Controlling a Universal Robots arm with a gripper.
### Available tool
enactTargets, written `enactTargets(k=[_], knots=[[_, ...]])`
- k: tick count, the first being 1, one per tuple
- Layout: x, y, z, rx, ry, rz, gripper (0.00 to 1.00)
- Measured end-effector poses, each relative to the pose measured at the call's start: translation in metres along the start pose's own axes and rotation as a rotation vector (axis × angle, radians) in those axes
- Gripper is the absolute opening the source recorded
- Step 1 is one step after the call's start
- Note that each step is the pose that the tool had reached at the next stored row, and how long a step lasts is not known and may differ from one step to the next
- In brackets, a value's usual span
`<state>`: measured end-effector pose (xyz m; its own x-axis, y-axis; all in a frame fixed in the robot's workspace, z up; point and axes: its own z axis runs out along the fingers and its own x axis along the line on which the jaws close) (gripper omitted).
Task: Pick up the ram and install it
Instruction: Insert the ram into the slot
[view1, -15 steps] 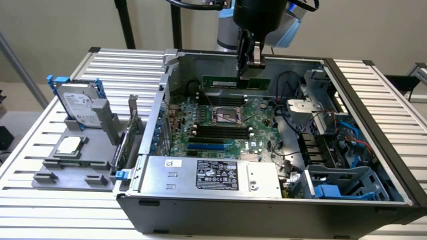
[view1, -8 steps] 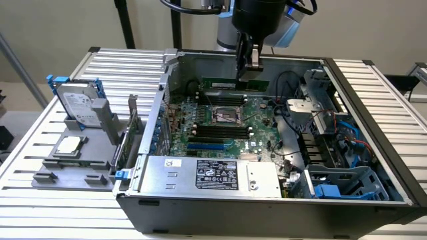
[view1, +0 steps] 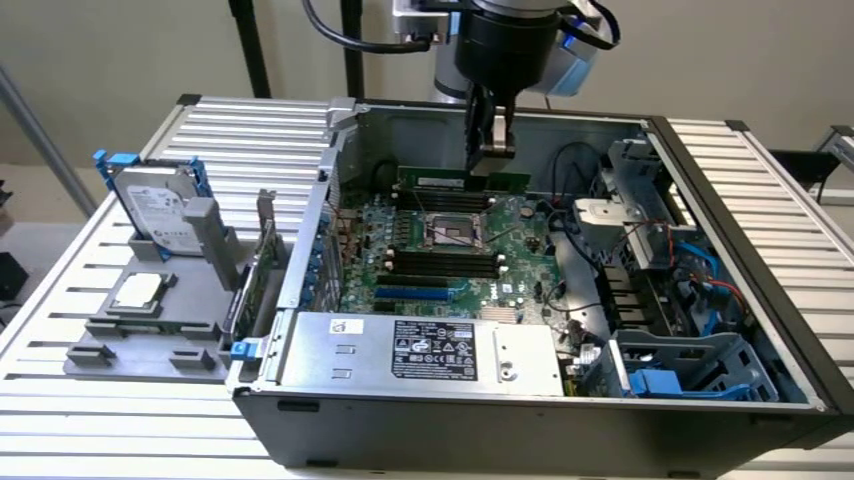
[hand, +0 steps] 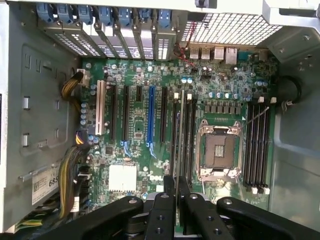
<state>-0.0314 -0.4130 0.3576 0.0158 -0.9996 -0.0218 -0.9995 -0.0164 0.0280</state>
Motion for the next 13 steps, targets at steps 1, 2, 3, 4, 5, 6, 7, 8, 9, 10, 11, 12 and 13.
enactTargets(k=[1,2,3,4,5,6,7,8,9,10,11,12,13], knots=[[0.001,0.0001,0.0018,0.0007,-0.0001,0.001,0.14],[0.002,0.0002,0.0036,0.0009,-0.0002,0.001,0.14],[0.004,0.0002,0.0054,0.0009,0.0000,0.001,0.14],[0.006,0.0001,0.0071,0.0010,-0.0001,0.001,0.14],[0.007,0.0001,0.0090,0.0011,-0.0004,0.001,0.14],[0.008,0.0000,0.0108,0.0013,-0.0006,0.001,0.14],[0.010,0.0000,0.0125,0.0013,-0.0007,0.001,0.14],[0.011,0.0000,0.0143,0.0014,-0.0011,0.001,0.14],[0.013,0.0000,0.0161,0.0016,-0.0017,0.001,0.14],[0.014,-0.0001,0.0179,0.0017,-0.0022,0.001,0.14],[0.014,-0.0001,0.0198,0.0018,-0.0025,0.001,0.14],[0.014,-0.0003,0.0215,0.0017,-0.0023,0.001,0.14],[0.014,-0.0005,0.0233,0.0017,-0.0022,0.001,0.14]])
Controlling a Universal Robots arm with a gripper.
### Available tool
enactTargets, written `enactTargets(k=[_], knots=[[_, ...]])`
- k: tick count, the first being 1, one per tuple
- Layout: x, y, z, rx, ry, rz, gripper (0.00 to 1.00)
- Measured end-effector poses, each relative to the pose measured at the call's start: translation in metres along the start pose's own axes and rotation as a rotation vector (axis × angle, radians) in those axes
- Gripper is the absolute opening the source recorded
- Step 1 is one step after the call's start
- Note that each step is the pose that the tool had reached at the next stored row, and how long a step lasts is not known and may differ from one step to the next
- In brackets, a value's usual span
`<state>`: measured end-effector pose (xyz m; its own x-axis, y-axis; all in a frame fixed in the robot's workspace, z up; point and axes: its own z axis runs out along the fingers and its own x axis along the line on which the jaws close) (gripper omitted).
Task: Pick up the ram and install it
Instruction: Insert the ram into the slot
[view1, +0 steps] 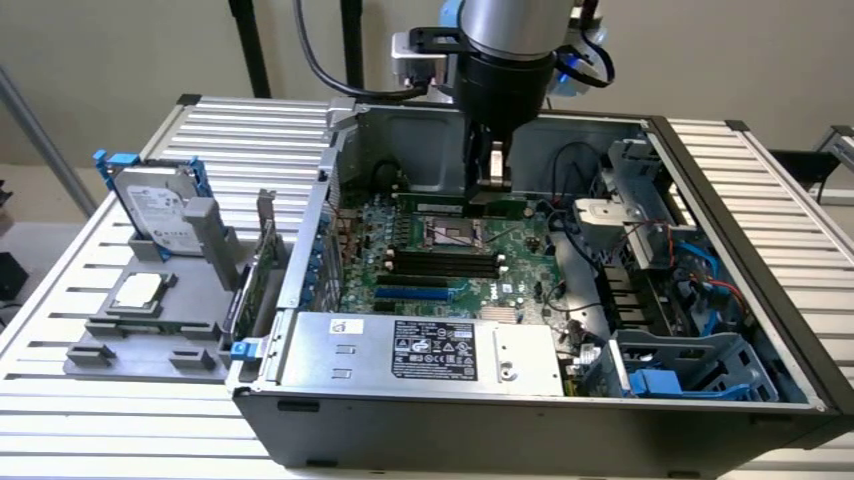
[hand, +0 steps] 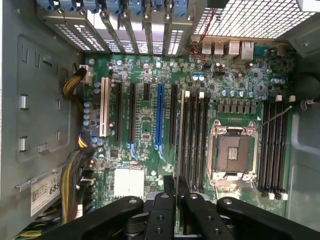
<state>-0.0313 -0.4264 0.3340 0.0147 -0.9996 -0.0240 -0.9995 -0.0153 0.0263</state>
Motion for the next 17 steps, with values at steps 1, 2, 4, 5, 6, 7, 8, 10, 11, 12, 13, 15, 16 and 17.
enactTargets(k=[1,2,4,5,6,7,8,10,11,12,13,15,16,17], knots=[[0.000,-0.0002,0.0018,0.0000,0.0000,0.000,0.14],[0.000,-0.0004,0.0036,0.0000,0.0000,0.000,0.14],[0.000,-0.0008,0.0073,0.0001,-0.0002,0.000,0.14],[0.000,-0.0010,0.0091,0.0000,0.0000,0.000,0.14],[0.000,-0.0013,0.0109,0.0000,0.0001,0.000,0.14],[0.000,-0.0015,0.0127,0.0000,0.0000,0.000,0.14],[0.000,-0.0017,0.0145,0.0001,-0.0001,0.000,0.14],[0.000,-0.0024,0.0181,0.0000,0.0000,0.000,0.14],[0.001,-0.0028,0.0199,0.0000,-0.0001,0.000,0.14],[0.000,-0.0033,0.0218,0.0000,0.0000,0.000,0.14],[0.000,-0.0038,0.0236,0.0000,-0.0001,0.000,0.14],[0.000,-0.0049,0.0272,0.0000,0.0000,0.000,0.14],[0.000,-0.0054,0.0290,0.0000,-0.0001,0.000,0.14],[-0.001,-0.0060,0.0308,0.0000,-0.0001,0.000,0.14]])
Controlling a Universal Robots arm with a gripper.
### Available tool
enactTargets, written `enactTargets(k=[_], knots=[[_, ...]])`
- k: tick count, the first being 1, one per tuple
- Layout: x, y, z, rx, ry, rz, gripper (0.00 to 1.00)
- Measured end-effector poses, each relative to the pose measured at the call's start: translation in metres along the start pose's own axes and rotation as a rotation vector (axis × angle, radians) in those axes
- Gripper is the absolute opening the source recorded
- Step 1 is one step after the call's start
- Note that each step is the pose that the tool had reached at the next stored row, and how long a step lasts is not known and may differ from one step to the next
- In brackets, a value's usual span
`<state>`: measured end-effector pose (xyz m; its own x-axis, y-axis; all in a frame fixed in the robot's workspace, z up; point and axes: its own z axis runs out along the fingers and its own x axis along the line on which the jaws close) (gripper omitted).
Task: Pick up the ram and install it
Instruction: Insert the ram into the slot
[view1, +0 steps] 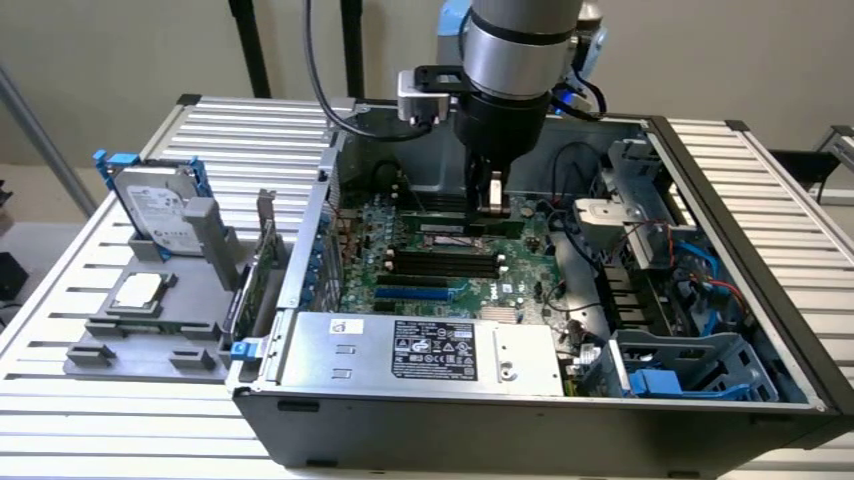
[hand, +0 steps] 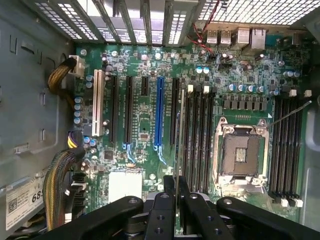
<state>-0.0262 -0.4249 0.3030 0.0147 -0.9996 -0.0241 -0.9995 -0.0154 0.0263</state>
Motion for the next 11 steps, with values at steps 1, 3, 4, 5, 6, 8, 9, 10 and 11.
enactTargets(k=[1,3,4,5,6,8,9,10,11], knots=[[0.000,-0.0005,0.0018,0.0000,0.0001,0.000,0.14],[-0.001,-0.0013,0.0055,0.0000,-0.0001,0.000,0.14],[-0.002,-0.0013,0.0073,0.0000,0.0000,0.000,0.14],[-0.002,-0.0014,0.0091,0.0000,0.0000,0.000,0.14],[-0.003,-0.0015,0.0110,0.0000,0.0001,0.000,0.14],[-0.004,-0.0016,0.0146,-0.0001,0.0002,0.000,0.14],[-0.005,-0.0016,0.0165,0.0000,0.0001,0.000,0.14],[-0.006,-0.0015,0.0183,0.0000,0.0000,0.000,0.14],[-0.007,-0.0014,0.0202,0.0001,-0.0001,0.000,0.14]])
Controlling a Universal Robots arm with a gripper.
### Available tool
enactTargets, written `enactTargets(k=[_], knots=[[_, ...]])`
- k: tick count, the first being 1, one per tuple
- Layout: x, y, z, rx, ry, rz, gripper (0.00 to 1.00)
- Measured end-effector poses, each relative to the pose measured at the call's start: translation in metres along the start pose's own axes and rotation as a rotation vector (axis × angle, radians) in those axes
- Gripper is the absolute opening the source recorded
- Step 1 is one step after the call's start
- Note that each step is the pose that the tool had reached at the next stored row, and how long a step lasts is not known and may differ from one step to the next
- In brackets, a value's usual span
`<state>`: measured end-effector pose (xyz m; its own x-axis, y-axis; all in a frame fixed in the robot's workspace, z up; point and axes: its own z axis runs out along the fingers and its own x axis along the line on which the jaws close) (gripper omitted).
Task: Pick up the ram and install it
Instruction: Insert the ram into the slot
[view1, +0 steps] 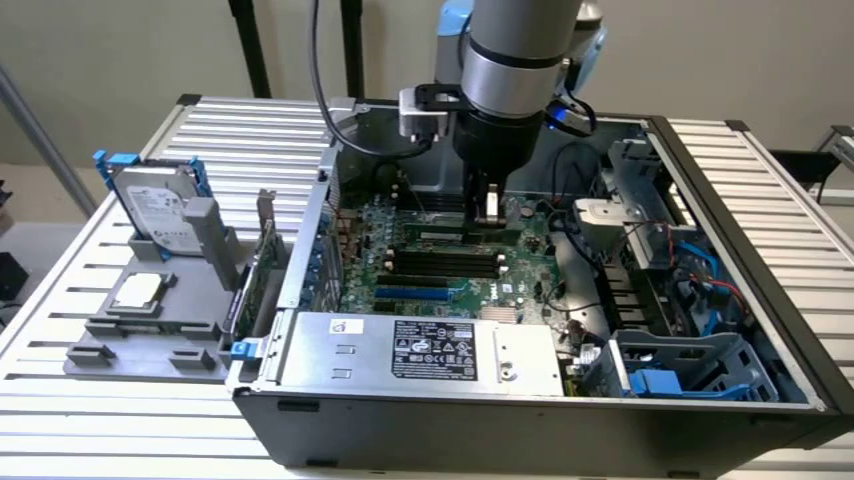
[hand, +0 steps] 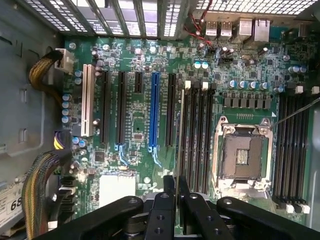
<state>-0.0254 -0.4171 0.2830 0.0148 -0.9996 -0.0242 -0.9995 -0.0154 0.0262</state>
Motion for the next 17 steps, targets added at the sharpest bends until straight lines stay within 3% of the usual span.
enactTargets(k=[8,17], knots=[[-0.008,0.0023,0.0148,0.0000,0.0000,0.000,0.14],[-0.009,0.0077,0.0314,0.0000,0.0001,0.000,0.14]])
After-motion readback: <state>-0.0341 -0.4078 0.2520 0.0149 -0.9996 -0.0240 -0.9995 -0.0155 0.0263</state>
